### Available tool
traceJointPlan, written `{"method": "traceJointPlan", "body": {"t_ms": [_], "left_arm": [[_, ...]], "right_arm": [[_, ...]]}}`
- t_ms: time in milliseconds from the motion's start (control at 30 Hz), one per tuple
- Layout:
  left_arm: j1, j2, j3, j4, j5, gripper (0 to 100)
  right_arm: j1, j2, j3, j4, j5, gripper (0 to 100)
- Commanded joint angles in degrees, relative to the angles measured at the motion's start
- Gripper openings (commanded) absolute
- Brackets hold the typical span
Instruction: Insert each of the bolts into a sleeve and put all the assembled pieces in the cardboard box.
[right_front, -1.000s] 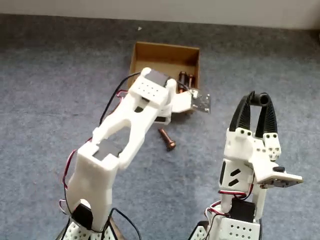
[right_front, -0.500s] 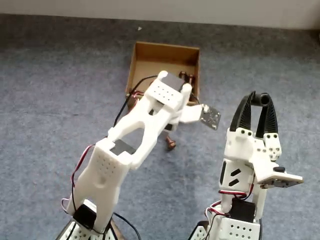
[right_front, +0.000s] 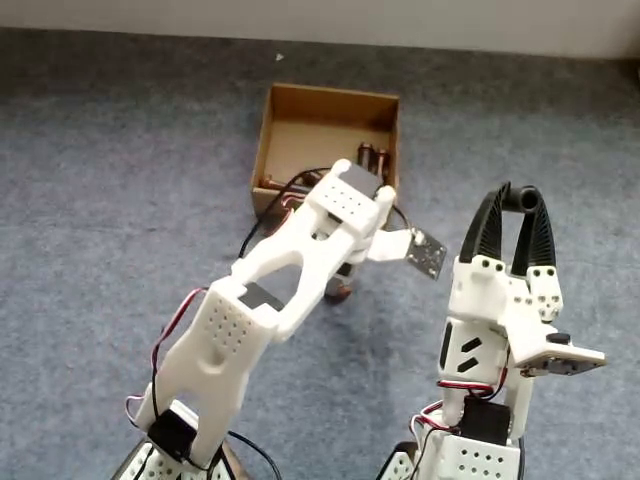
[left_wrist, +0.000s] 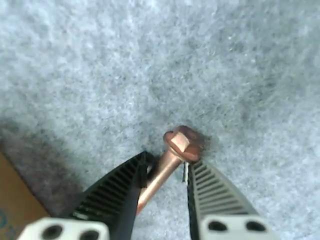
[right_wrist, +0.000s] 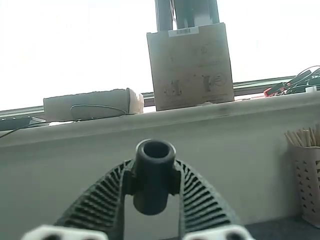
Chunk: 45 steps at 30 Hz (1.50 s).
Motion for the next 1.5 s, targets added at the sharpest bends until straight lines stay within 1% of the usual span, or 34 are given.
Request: {"method": "traceJointPlan", "body": {"t_ms": [0, 67, 167, 233, 367, 567, 733, 800, 900, 1033, 1133, 1233, 1467], "left_arm": [[2.3, -0.2, -1.5, -0.3, 0.8, 12], [3.1, -0.3, -1.5, 0.1, 3.3, 6], [3.8, -0.6, -1.6, 3.7, 5.5, 0], [3.7, -0.7, -1.7, 4.9, 7.2, 1], [2.4, -2.3, -1.6, 5.0, 13.1, 1], [-0.6, -11.6, -1.5, 5.0, 21.5, 1], [-2.9, -19.6, -1.4, 5.1, 30.6, 1], [-4.1, -22.4, -1.4, 5.1, 34.1, 1], [-5.8, -26.1, -1.4, 5.1, 39.1, 1], [-8.3, -31.6, -1.4, 5.1, 46.3, 1], [-10.3, -36.0, -1.4, 5.2, 50.3, 1], [-11.7, -40.5, -1.0, 5.2, 53.7, 1], [-11.2, -56.7, 6.7, 5.1, 58.6, 0]], "right_arm": [[0.6, -1.1, 8.7, 0.1, -0.7, 0.5], [0.5, -1.1, 8.7, 0.1, -0.7, 0.5], [0.4, -1.1, 8.7, 0.1, -0.7, 0.5], [0.4, -1.1, 8.7, 0.1, -0.7, 0.5], [0.3, -1.1, 8.7, 0.1, -0.7, 0.5], [0.3, -1.2, 8.7, -0.3, -0.4, 0.5], [0.0, -1.2, 8.7, -4.4, -0.3, 0.5], [-2.2, -1.2, 8.7, -4.3, 0.6, 0.5], [-8.6, -1.1, 8.7, -2.9, 6.9, 0.5], [-17.7, -1.1, 8.7, 3.6, 13.5, 0.5], [-22.6, -1.1, 8.7, 9.4, 15.4, 0.5], [-26.0, -1.1, 8.7, 13.8, 17.4, 0.5], [-31.6, -1.1, 8.7, 22.0, 18.5, 0.5]]}}
